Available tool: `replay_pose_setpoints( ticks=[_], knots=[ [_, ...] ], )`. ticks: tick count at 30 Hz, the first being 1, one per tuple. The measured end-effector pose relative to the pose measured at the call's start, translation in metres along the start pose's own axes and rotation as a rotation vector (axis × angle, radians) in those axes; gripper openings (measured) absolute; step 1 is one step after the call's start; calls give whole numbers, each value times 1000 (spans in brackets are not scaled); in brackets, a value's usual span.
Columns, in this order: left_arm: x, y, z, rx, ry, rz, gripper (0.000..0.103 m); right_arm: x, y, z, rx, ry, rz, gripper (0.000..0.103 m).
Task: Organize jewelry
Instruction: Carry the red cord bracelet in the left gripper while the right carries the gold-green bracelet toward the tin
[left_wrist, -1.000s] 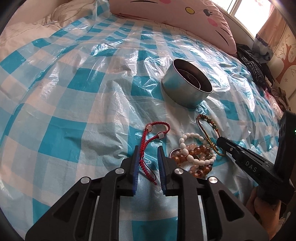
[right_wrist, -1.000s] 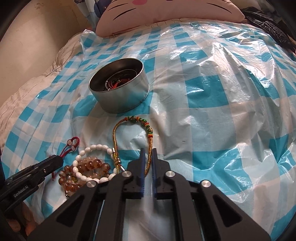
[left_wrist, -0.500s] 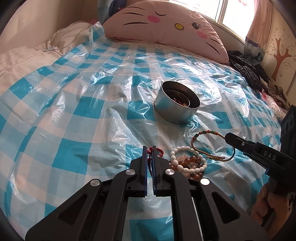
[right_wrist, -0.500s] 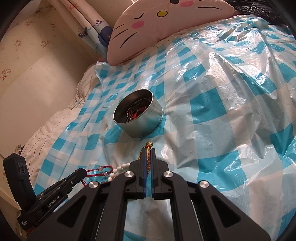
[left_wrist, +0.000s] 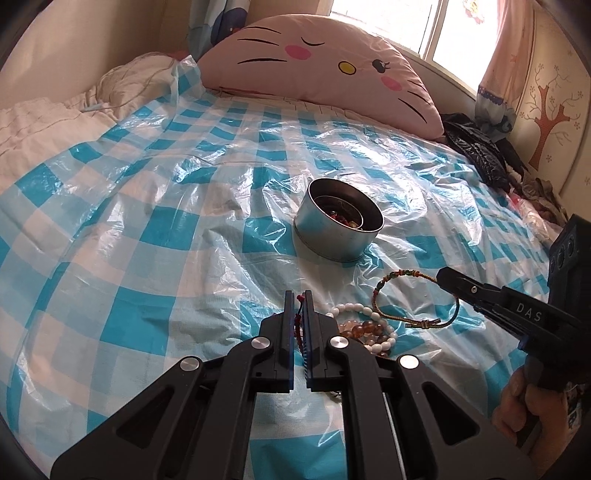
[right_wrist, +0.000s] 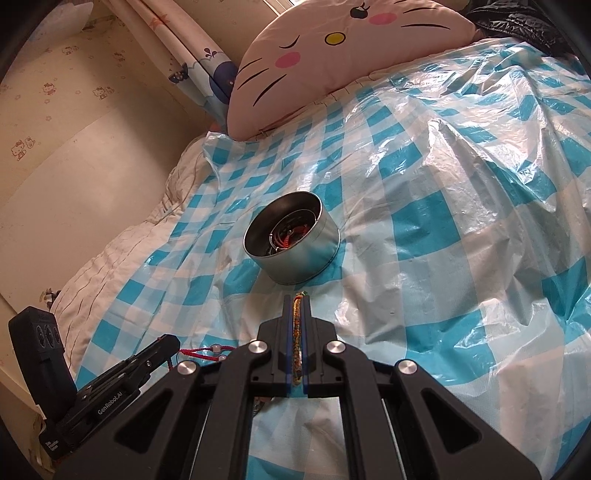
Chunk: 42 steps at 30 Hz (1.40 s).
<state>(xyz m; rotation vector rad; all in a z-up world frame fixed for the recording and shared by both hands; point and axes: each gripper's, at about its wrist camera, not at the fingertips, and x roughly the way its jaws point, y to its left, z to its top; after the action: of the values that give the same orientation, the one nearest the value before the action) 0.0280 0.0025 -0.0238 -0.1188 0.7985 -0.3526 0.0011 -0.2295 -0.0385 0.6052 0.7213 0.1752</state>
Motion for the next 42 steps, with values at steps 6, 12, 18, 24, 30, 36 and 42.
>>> replay_pose_setpoints(
  ticks=[6,12,18,24,30,36,42],
  knots=[
    [-3,24,3,-128,-17,-90,4,-4,-3,2,18,-17,21,4],
    [-1,28,2,-146,-11,-90,4,0,-3,2,7,2,-16,4],
    [1,27,2,-143,2,-70,4,16,4,-6,-80,85,-202,82],
    [1,25,2,-129,4,-66,4,47,13,-23,-206,216,-327,50],
    [-1,16,2,-89,-8,-57,4,39,6,-20,-165,190,-279,9],
    [-11,13,5,-89,-58,-134,4,11,8,-8,-110,56,-169,5],
    [-10,21,8,-146,-55,-172,4,-7,9,1,-74,-43,-94,5]
  ],
)
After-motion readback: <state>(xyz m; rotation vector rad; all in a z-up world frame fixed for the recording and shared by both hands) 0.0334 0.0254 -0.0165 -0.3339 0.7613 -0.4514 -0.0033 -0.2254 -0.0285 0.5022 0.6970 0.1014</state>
